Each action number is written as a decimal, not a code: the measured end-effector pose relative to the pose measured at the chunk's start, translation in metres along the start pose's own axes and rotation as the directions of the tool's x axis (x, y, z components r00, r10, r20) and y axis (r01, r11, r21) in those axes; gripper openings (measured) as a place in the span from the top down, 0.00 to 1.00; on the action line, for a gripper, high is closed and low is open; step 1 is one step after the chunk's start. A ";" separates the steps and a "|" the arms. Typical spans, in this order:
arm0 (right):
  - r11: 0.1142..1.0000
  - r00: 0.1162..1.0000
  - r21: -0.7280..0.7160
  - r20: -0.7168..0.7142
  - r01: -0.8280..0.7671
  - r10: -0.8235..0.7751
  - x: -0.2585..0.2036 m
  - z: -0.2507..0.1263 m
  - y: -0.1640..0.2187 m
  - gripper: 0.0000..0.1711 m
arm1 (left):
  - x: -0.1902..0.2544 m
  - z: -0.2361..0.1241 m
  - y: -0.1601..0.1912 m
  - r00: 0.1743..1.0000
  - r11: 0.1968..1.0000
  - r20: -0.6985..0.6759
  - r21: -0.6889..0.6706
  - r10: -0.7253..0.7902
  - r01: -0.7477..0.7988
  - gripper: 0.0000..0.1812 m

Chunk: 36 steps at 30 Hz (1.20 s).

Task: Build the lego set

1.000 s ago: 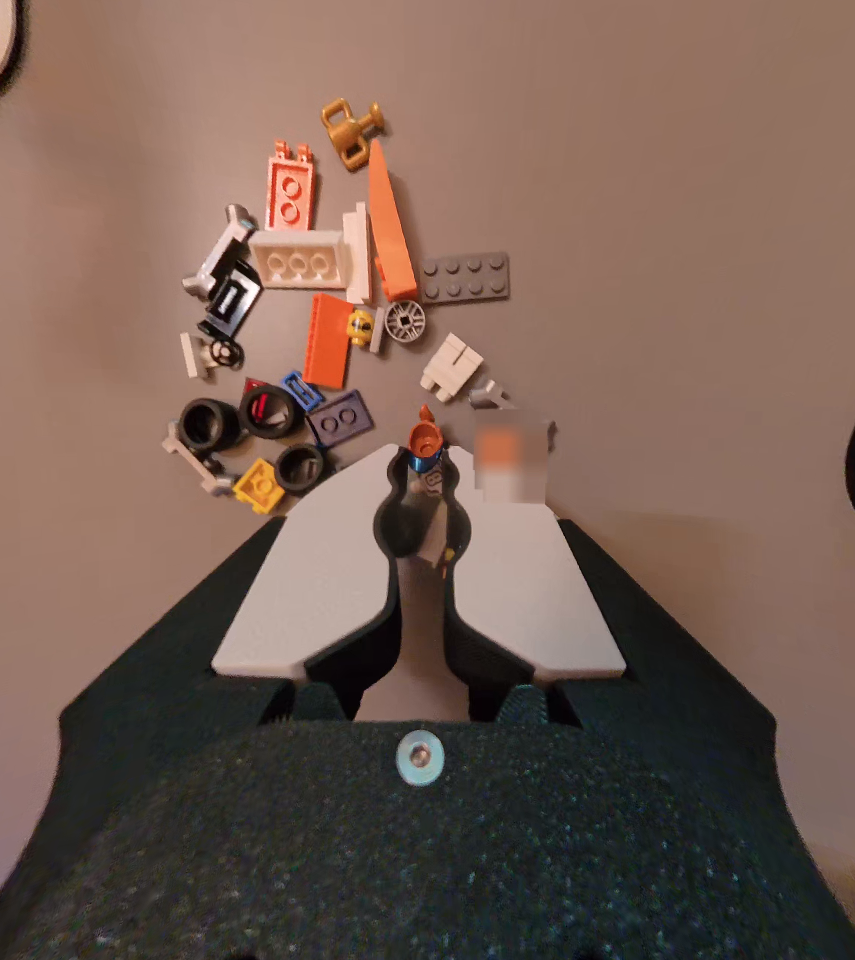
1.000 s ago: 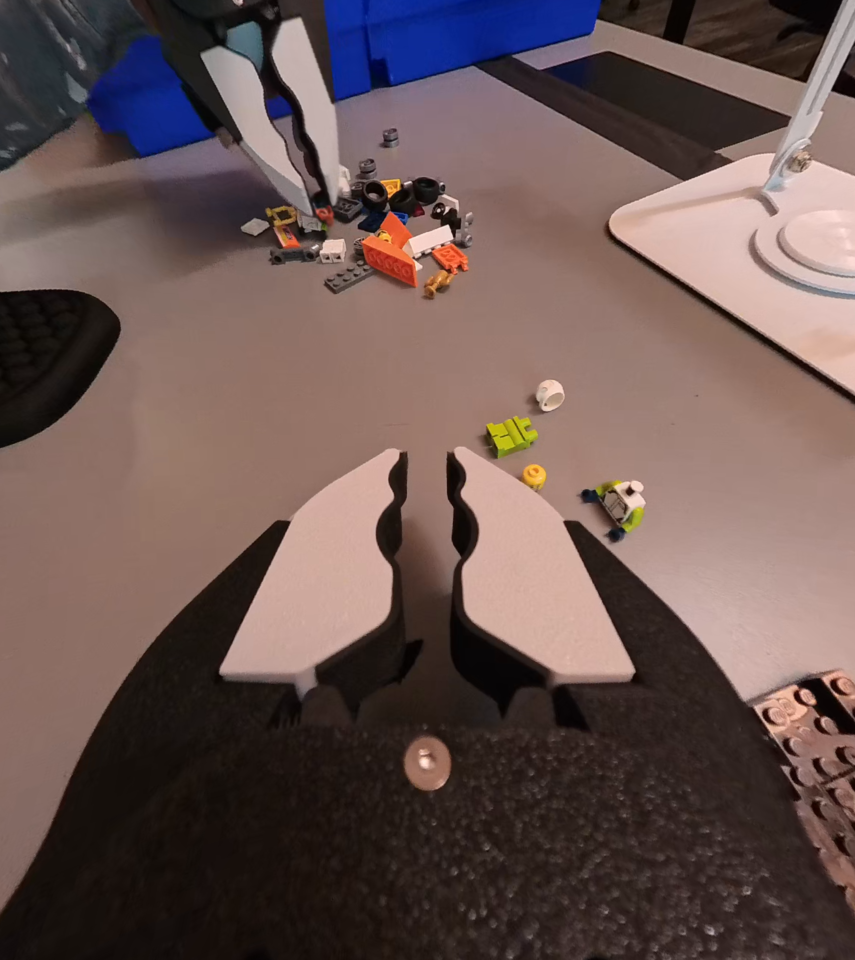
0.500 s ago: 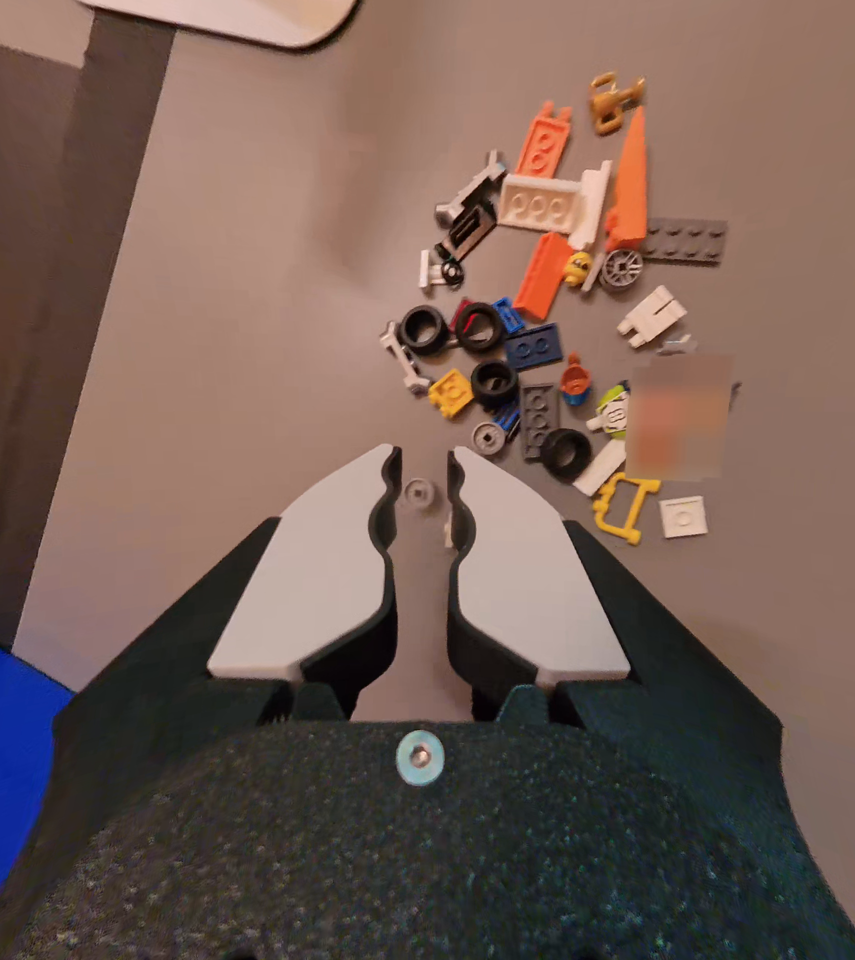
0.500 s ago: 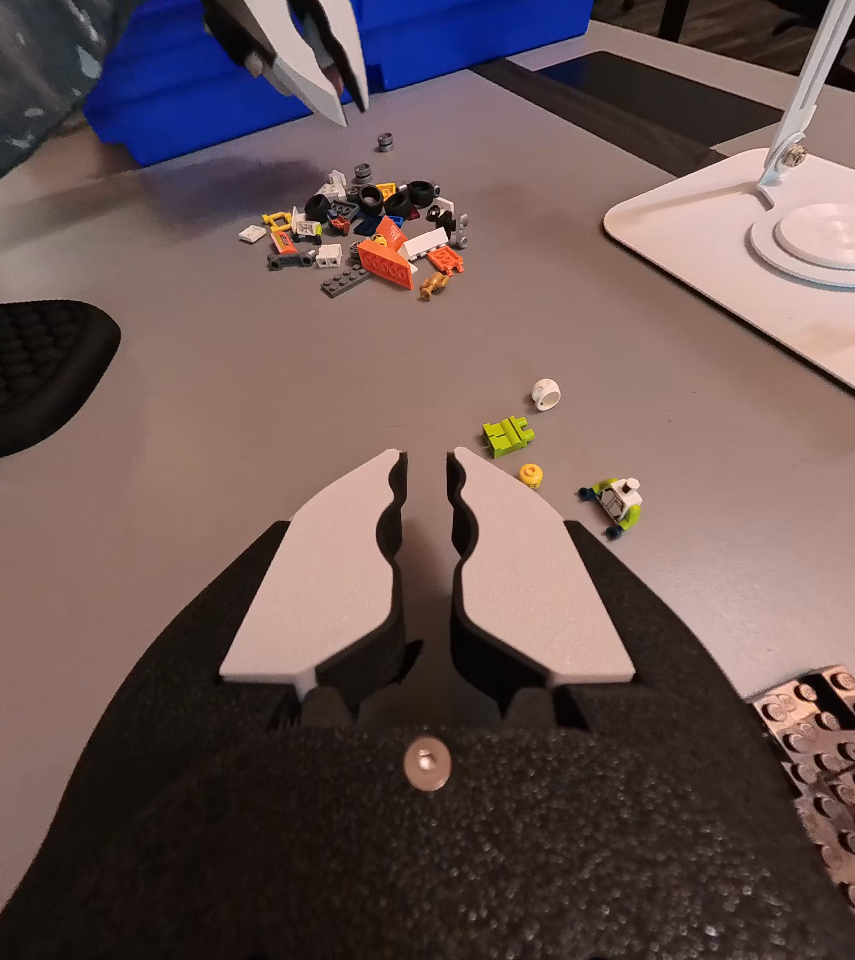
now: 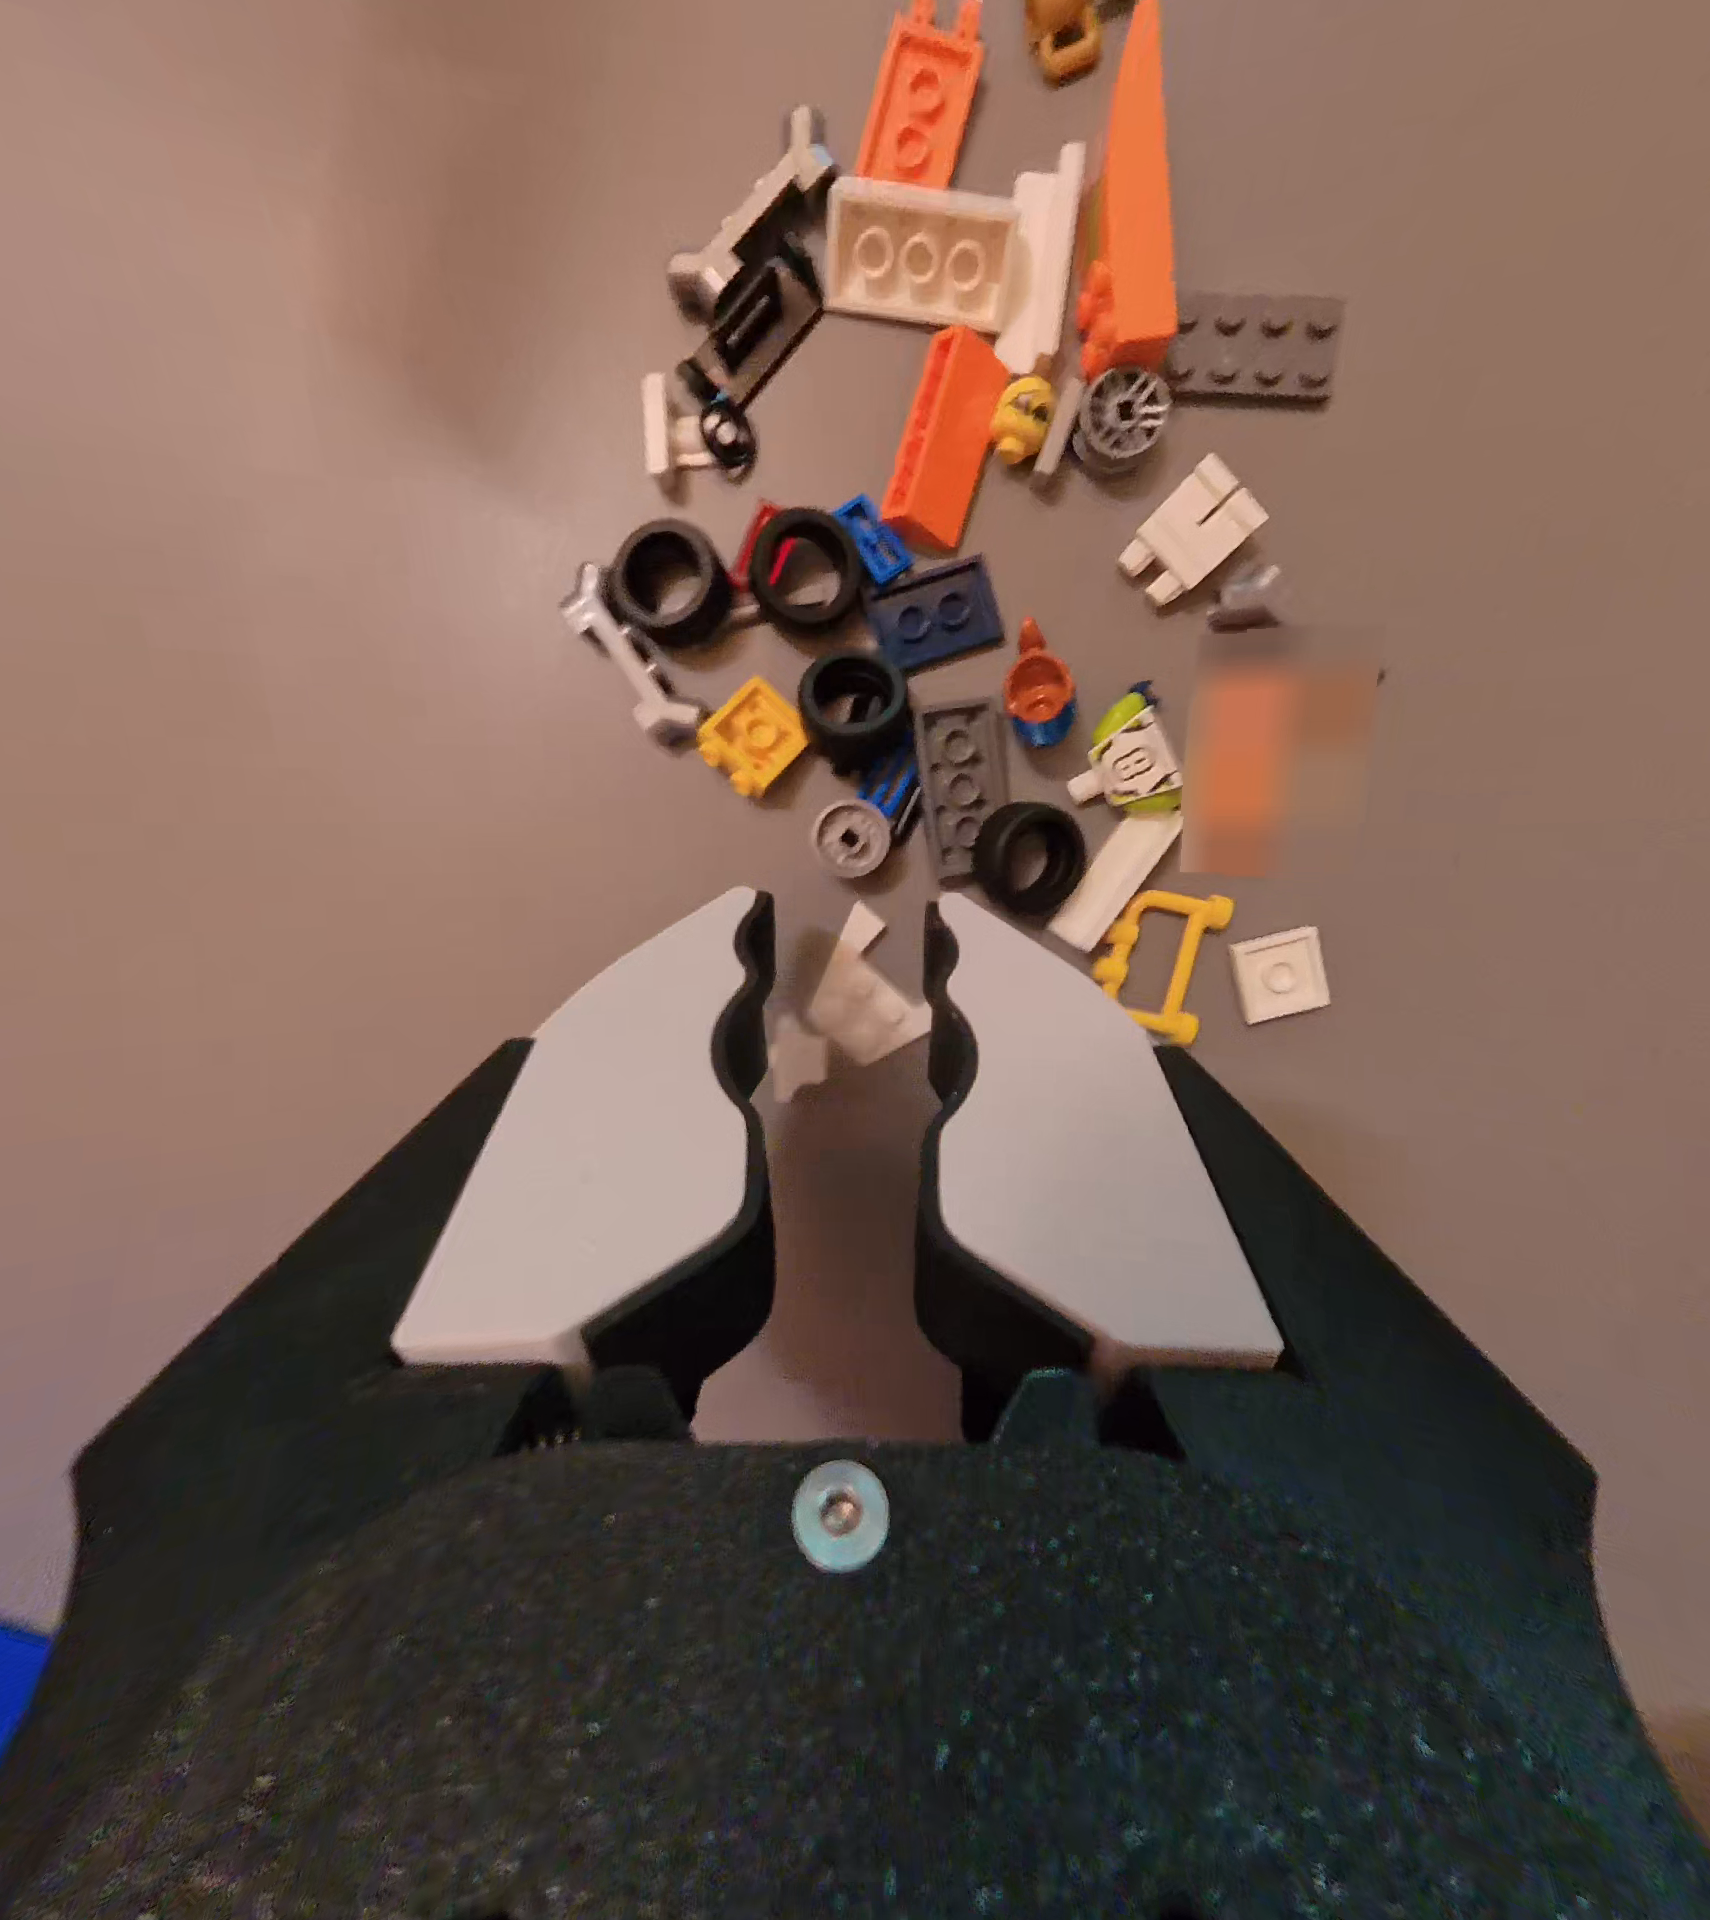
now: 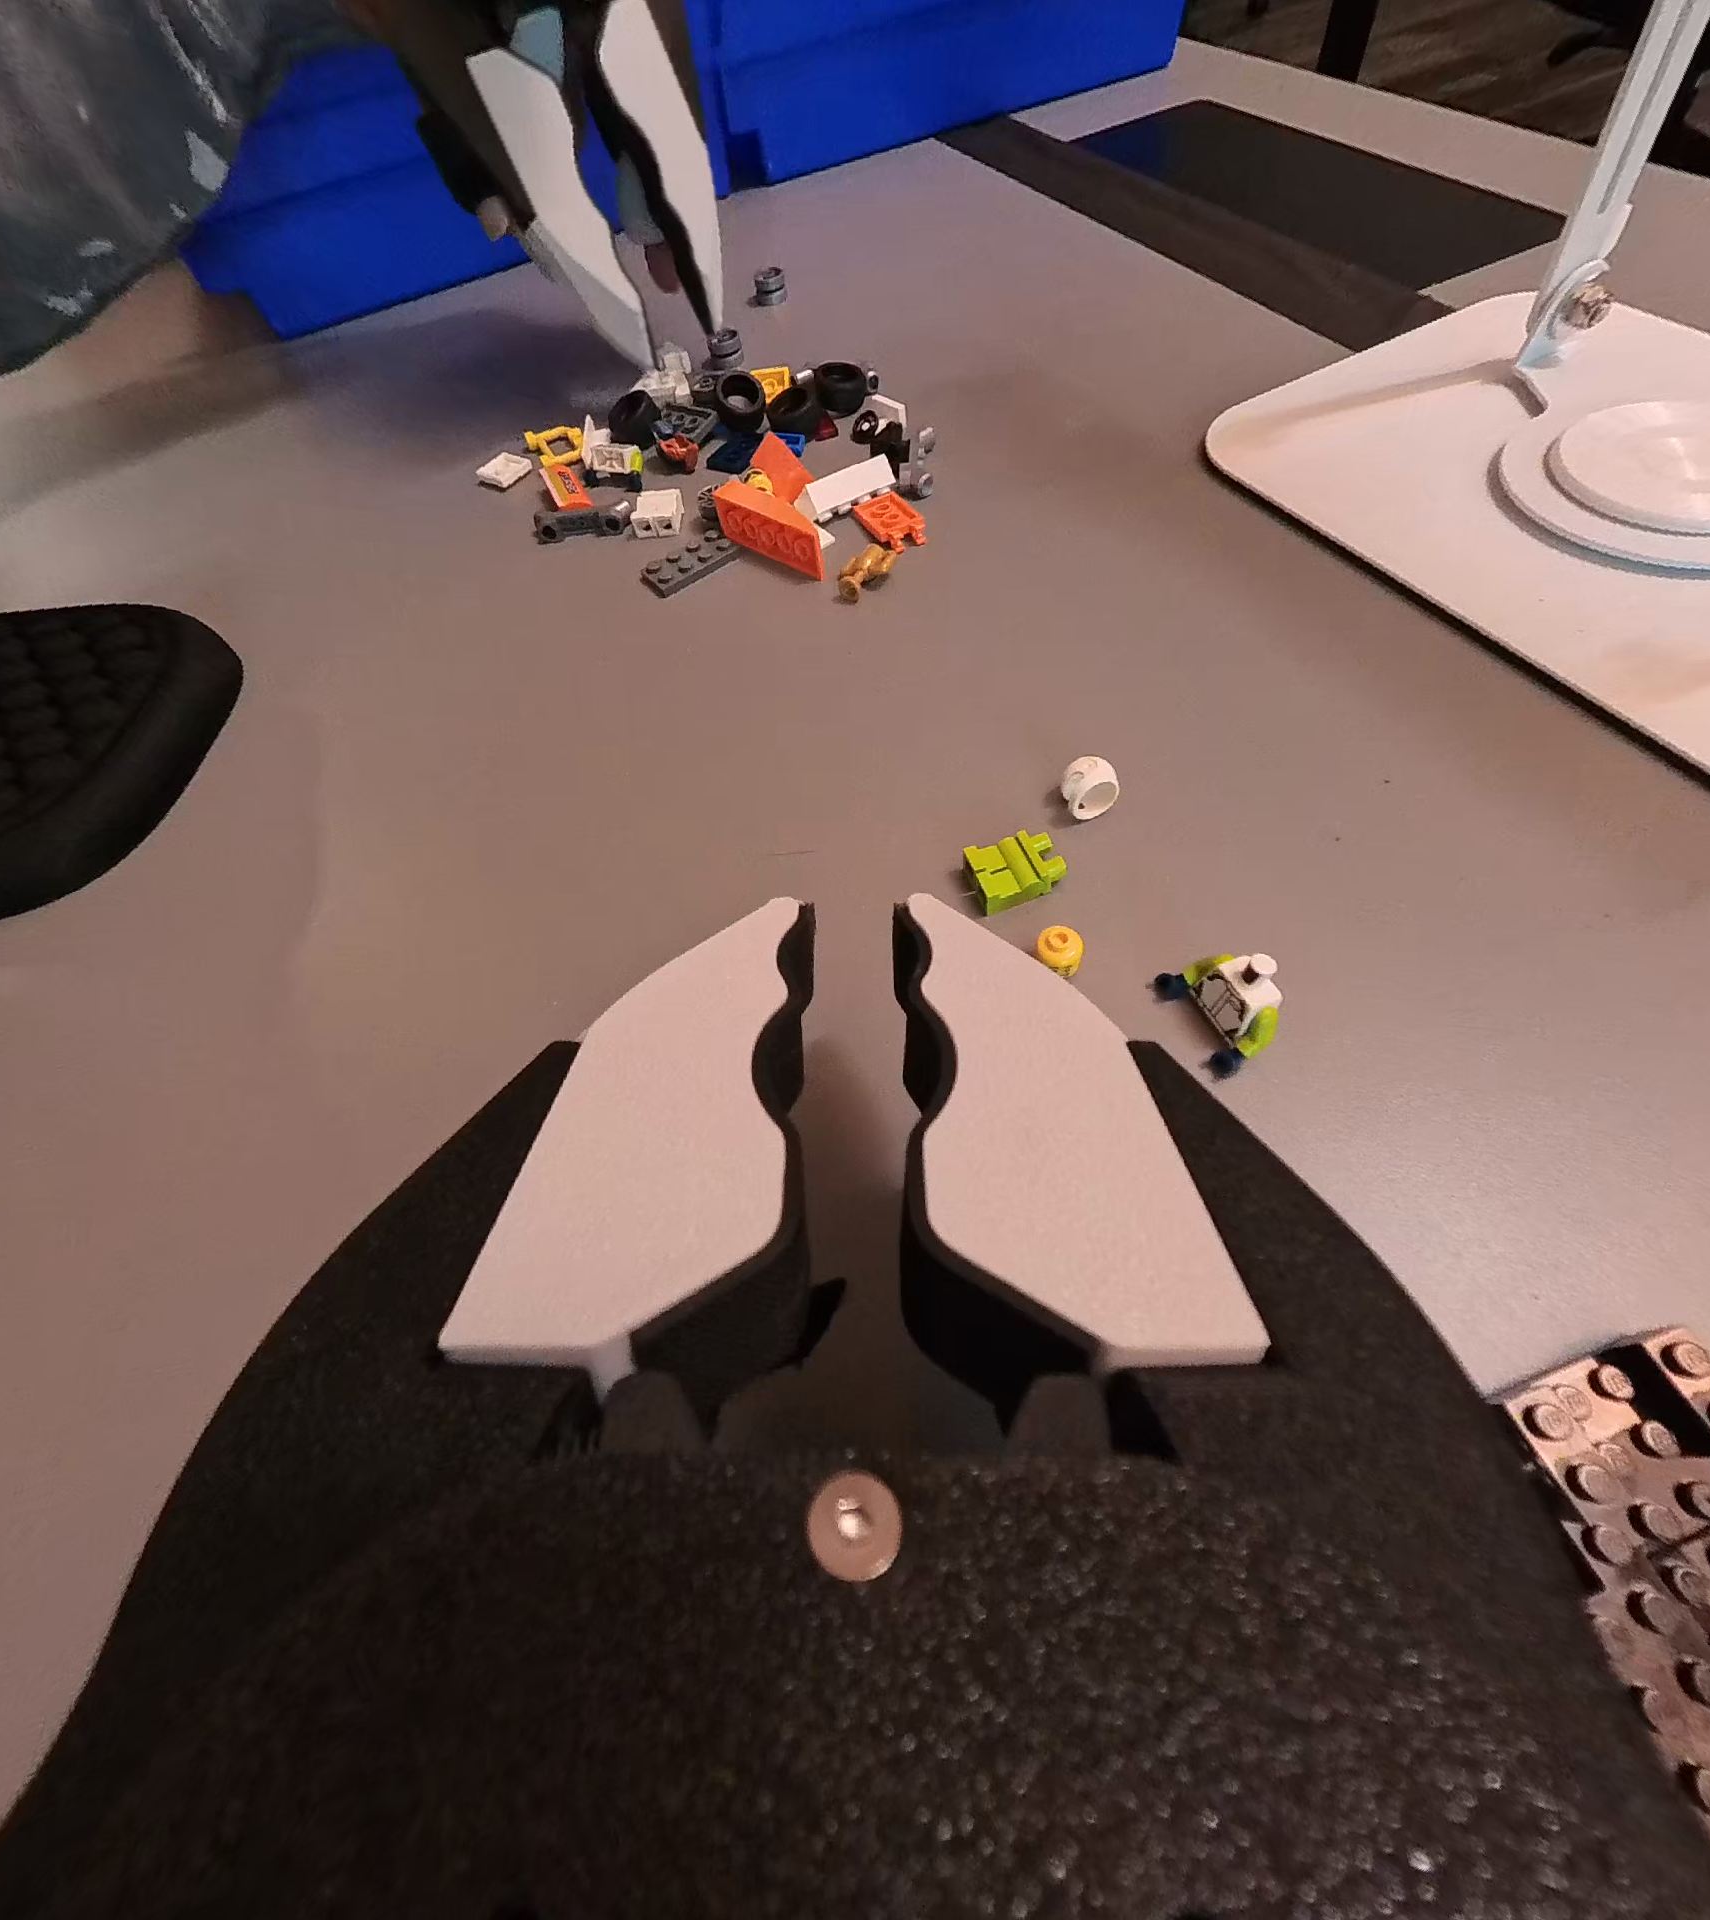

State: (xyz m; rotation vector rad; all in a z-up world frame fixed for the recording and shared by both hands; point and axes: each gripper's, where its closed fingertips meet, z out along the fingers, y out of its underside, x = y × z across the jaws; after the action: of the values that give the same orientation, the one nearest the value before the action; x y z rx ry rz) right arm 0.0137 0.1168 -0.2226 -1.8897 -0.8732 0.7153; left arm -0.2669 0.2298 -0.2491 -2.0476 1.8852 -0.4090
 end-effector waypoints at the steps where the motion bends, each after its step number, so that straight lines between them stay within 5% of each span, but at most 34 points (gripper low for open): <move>1: 1.000 1.000 0.000 0.000 0.000 0.000 0.000 0.000 0.000 0.92 | 0.004 0.002 -0.003 1.000 1.000 -0.017 0.012 0.006 -0.006 0.85; 11: 1.000 1.000 -0.001 -0.001 -0.004 0.004 0.001 0.000 0.000 0.92 | 0.021 0.018 -0.016 0.994 0.997 -0.074 -0.012 0.075 -0.076 0.89; 13: 1.000 1.000 0.001 -0.001 -0.004 0.004 0.001 0.000 0.000 0.92 | 0.011 0.014 -0.018 0.996 0.996 -0.017 -0.004 0.086 -0.086 0.97; 24: 1.000 1.000 -0.005 0.000 0.004 -0.004 0.000 0.001 0.001 0.92 | -0.023 -0.029 -0.019 0.988 0.996 0.156 0.091 0.010 -0.024 1.00; 36: 1.000 1.000 -0.007 -0.001 0.009 -0.009 -0.001 0.001 0.001 0.92 | -0.049 -0.057 -0.016 0.957 0.985 0.277 0.169 -0.080 0.033 0.86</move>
State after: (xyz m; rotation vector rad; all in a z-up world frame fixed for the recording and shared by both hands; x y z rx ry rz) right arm 0.0124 0.1162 -0.2237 -1.8910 -0.8836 0.7069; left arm -0.2805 0.2774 -0.1897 -1.9389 1.5741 -0.2572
